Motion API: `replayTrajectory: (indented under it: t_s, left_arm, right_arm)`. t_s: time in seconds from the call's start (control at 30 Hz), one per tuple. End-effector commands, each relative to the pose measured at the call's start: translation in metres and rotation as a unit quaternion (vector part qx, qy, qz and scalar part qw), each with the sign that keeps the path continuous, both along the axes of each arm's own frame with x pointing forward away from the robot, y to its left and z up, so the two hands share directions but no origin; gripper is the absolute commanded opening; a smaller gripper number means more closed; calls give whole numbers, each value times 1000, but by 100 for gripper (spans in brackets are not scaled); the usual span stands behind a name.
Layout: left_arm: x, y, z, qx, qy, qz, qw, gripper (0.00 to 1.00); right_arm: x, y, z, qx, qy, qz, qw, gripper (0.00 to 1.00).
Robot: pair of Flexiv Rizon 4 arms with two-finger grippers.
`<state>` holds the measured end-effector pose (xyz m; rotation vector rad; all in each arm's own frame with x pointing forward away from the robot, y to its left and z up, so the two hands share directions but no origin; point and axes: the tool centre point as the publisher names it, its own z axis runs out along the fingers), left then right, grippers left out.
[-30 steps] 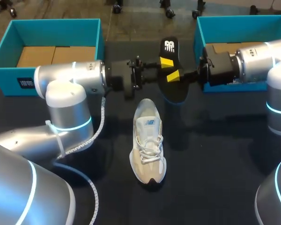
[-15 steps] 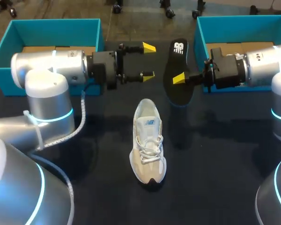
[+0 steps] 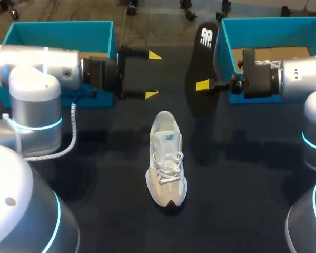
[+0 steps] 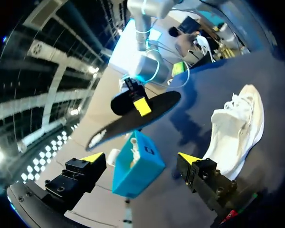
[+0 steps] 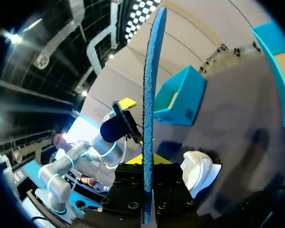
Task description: Take the shoe out of the shoebox, open the shoe tongue, remove and reinsert the insole, then place the shoe into the shoebox
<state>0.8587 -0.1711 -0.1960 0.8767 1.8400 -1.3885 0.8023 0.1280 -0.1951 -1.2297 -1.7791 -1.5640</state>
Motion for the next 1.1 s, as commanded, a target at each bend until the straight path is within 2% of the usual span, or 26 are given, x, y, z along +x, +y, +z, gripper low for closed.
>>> replayTrajectory:
  t_s: [0.03,0.2,0.27,0.37,0.7,0.87,1.1]
  left_arm:
    - [-3,8,-4,84,128,24,988,100]
    - [-6,15,-16,105,177,39,978,100]
    - [-9,18,-21,116,197,44,973,100]
    - [-13,23,-29,132,225,51,964,100]
    - [-27,38,-51,186,290,86,935,100]
    - [-26,41,-58,202,286,93,932,100]
    - [-26,41,-58,202,286,93,932,100]
  right_arm:
    - [2,5,-2,5,-18,-1,1000,0]
    - [4,7,-3,14,-51,6,999,0]
    - [6,8,-4,27,-81,8,996,0]
    - [6,9,-4,34,-106,12,994,0]
    - [14,15,-5,37,-146,29,988,0]
    - [18,22,-3,42,-167,57,983,0]
    - [18,22,-3,42,-167,57,983,0]
